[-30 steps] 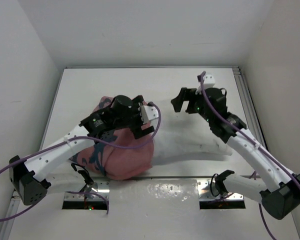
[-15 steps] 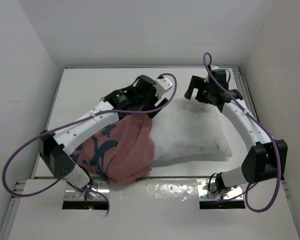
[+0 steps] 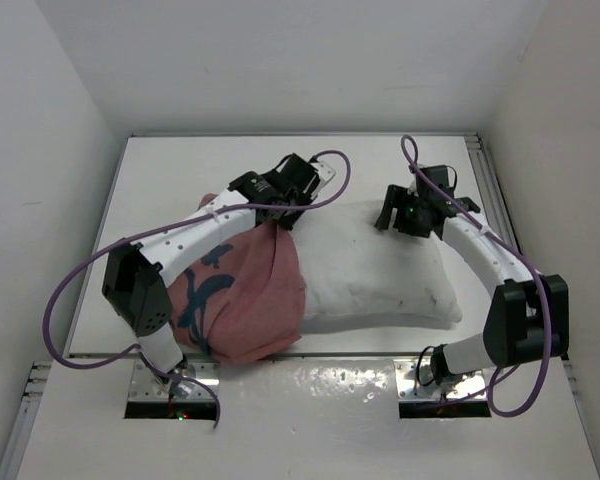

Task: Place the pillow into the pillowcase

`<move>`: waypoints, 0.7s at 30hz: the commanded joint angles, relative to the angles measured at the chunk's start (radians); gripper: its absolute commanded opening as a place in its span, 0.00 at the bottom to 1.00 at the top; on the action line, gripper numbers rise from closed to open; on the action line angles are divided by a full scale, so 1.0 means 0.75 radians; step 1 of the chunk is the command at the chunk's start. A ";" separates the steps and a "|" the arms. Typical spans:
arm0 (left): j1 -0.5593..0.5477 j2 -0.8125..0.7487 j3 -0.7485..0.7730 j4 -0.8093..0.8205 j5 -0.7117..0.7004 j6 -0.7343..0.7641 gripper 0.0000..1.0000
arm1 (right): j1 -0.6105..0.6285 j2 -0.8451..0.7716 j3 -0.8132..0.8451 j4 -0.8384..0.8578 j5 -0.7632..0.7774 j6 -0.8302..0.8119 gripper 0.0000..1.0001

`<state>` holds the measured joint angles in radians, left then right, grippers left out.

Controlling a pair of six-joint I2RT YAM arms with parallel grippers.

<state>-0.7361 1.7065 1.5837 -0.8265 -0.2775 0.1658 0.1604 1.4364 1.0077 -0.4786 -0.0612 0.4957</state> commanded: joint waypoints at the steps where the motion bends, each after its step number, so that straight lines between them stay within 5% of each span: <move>1: 0.032 0.015 0.015 -0.005 0.040 0.008 0.16 | 0.019 -0.003 -0.096 -0.011 -0.218 0.010 0.57; 2: 0.047 0.036 0.038 -0.005 0.075 0.026 0.00 | 0.025 -0.011 -0.112 0.020 -0.262 0.020 0.45; 3: 0.059 0.046 0.107 0.016 0.156 0.039 0.00 | 0.054 -0.039 -0.153 0.107 -0.300 0.032 0.18; 5: 0.079 0.089 0.223 0.050 0.220 0.106 0.00 | 0.105 -0.076 -0.194 0.184 -0.344 0.069 0.00; 9: 0.041 0.230 0.744 0.106 0.292 0.208 0.00 | 0.303 -0.246 -0.249 0.465 -0.358 0.094 0.00; 12: -0.059 0.306 0.909 0.118 0.363 0.319 0.00 | 0.393 -0.352 -0.315 0.719 -0.348 0.132 0.00; 18: -0.164 0.136 0.644 0.175 0.493 0.415 0.00 | 0.414 -0.479 -0.321 0.804 -0.180 0.212 0.00; 19: -0.148 0.118 0.597 0.179 0.479 0.383 0.00 | 0.408 -0.477 -0.319 0.784 -0.176 0.214 0.04; 21: -0.093 0.083 0.466 0.192 0.458 0.334 0.00 | 0.377 -0.459 -0.309 0.710 -0.219 0.202 0.40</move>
<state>-0.8200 1.8439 2.0060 -0.8131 -0.0372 0.4450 0.4492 1.1015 0.7387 -0.0692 -0.1658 0.6250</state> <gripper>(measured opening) 0.026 0.246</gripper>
